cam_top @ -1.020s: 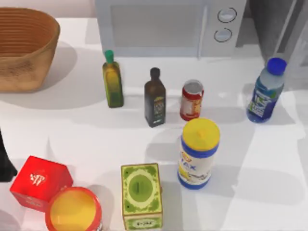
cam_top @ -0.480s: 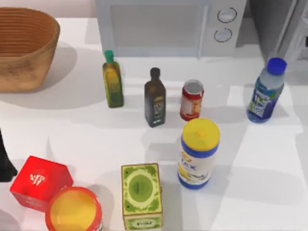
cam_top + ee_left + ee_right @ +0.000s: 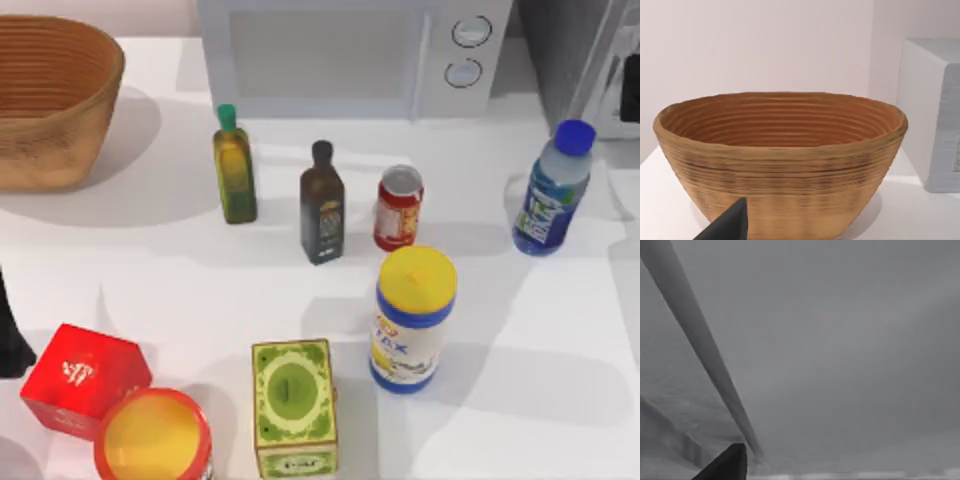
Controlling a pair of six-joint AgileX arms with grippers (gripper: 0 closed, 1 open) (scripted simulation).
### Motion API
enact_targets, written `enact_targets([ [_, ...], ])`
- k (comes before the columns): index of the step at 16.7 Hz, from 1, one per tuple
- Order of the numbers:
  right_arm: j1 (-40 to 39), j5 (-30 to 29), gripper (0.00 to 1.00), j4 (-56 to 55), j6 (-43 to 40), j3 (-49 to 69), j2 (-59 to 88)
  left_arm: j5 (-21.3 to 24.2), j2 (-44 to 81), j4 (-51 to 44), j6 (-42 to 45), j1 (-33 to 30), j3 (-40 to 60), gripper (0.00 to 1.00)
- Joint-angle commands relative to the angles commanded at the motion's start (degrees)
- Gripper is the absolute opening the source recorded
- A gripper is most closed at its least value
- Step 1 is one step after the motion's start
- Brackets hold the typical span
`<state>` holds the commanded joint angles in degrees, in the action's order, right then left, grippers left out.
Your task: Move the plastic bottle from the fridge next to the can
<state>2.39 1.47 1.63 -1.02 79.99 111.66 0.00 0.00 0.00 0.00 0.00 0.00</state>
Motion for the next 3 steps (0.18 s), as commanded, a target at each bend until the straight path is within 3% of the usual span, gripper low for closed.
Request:
enact_targets([
  [3, -0.05, -0.04, 1.0, 0.57, -0.01, 2.73, 2.03, 0.0, 0.0, 0.0, 0.0, 0.0, 0.0, 1.0],
])
